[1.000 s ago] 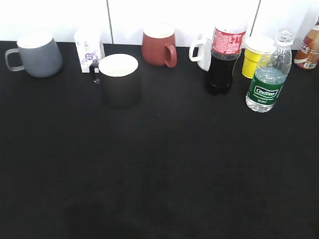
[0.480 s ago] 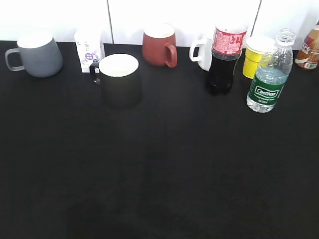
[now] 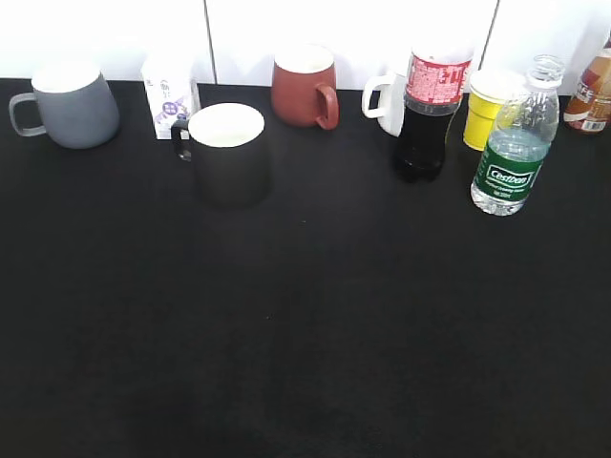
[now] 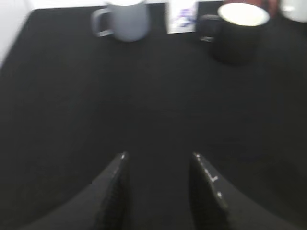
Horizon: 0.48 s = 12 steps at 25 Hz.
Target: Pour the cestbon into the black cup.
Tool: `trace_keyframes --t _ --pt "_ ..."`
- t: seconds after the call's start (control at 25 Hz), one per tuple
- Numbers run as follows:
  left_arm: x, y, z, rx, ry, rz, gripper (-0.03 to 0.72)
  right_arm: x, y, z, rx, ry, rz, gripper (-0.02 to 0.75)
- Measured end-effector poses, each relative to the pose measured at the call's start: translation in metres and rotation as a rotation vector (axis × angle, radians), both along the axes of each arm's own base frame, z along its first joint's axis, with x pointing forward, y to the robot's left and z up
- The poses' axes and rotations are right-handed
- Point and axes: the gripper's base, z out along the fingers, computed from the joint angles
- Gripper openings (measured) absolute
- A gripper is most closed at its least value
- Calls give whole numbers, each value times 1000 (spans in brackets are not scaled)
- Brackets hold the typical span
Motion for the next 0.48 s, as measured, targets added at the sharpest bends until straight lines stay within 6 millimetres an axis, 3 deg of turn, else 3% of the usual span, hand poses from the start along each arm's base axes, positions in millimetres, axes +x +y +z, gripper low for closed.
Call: trace_keyframes --t 0.28,0.48 --pt "0 0 0 0 0 49 310 0 0 0 0 0 -8 575" --pt "0 0 0 0 0 56 239 0 0 0 0 0 -8 573"
